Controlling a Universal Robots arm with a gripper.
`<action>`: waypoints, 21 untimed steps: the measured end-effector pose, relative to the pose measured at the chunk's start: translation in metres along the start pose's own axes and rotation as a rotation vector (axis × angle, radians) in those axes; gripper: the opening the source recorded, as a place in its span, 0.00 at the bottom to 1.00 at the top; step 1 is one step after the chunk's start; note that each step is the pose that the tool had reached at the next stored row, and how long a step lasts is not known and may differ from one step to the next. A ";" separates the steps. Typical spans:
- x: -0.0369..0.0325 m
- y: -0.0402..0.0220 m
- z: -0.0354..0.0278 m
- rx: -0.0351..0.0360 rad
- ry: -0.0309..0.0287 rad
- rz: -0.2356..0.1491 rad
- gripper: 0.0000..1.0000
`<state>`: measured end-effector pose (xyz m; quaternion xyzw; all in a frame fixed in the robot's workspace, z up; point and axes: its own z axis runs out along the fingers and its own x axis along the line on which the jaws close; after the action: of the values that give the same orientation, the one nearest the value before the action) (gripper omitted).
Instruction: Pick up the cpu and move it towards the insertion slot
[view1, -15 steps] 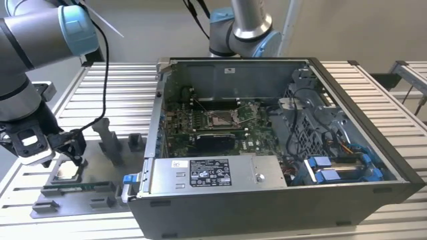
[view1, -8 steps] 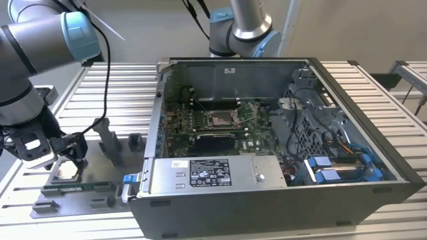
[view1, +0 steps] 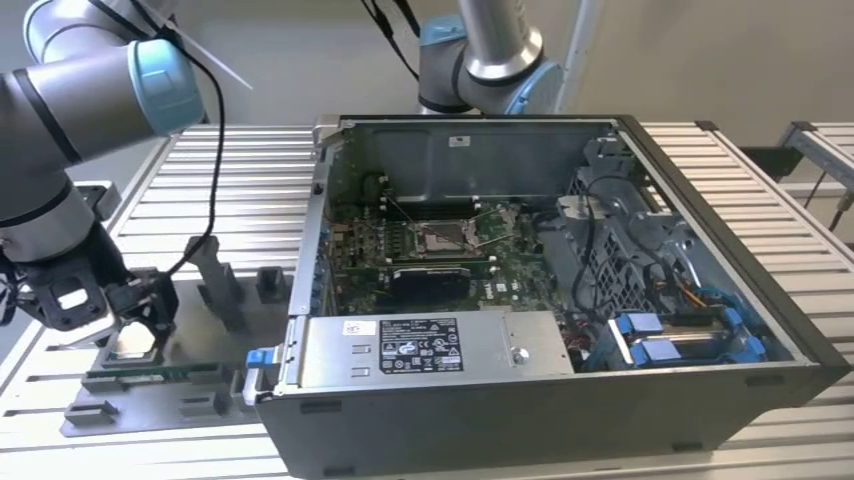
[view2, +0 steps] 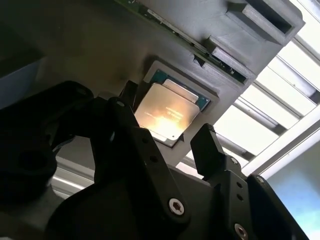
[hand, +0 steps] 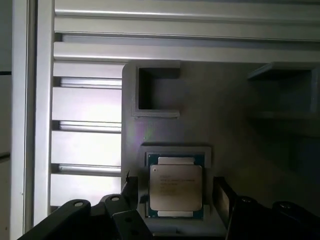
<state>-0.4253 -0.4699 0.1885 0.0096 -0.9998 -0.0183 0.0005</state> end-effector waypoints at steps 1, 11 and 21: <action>0.0001 0.0000 0.0006 0.0000 0.0001 0.000 1.00; 0.0000 -0.0001 0.0030 0.0001 0.0001 0.000 1.00; 0.0000 0.0000 0.0009 -0.0001 -0.0002 0.000 0.00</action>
<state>-0.4253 -0.4699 0.1876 0.0096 -0.9998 -0.0184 0.0004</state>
